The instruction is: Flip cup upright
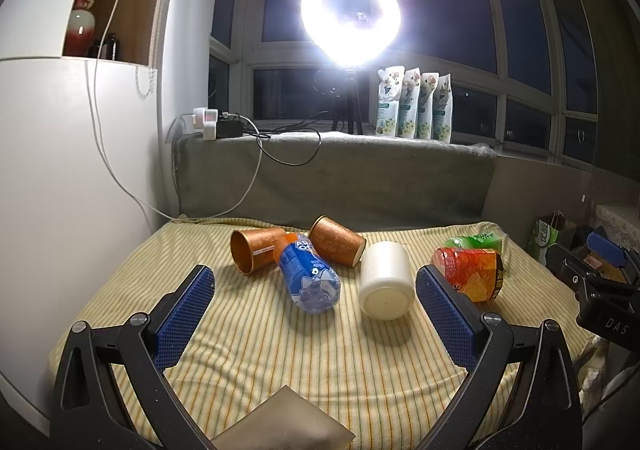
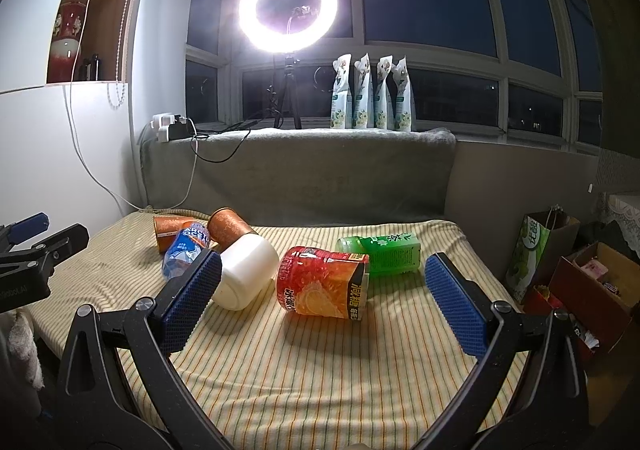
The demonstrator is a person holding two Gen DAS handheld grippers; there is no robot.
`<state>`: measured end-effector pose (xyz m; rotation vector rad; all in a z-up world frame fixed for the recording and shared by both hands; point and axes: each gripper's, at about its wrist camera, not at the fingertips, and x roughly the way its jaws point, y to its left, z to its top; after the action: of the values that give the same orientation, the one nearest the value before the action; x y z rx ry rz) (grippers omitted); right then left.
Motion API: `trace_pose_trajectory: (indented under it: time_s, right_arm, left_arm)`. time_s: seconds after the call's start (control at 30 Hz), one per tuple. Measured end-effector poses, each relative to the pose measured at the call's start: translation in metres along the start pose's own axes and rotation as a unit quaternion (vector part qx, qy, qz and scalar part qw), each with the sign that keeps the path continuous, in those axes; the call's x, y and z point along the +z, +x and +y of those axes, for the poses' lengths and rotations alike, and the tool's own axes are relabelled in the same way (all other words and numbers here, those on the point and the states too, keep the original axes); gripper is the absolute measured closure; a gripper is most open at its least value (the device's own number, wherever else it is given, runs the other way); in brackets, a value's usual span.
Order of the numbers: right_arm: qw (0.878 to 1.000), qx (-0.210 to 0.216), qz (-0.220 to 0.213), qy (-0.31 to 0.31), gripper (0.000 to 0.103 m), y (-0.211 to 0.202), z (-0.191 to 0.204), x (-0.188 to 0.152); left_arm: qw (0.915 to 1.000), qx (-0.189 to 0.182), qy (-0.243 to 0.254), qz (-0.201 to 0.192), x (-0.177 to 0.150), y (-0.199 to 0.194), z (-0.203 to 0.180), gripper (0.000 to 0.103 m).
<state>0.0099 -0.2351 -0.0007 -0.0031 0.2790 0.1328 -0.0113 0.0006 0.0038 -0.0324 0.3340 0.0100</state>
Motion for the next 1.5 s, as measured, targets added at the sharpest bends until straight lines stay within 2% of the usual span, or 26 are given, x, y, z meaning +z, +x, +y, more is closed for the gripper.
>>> trace_pose_trajectory:
  time_s: [1.37,1.5]
  right_arm:
    - [1.000,0.001,0.004,-0.001,0.000,0.001,0.003,-0.005]
    - [1.000,0.002,0.007,-0.002,0.000,0.003,0.010,-0.013]
  left_arm:
    - [1.0000,0.001,-0.003,0.005,-0.008,0.008,0.003,0.002]
    - [1.0000,0.001,-0.004,0.008,-0.009,0.010,0.003,0.002]
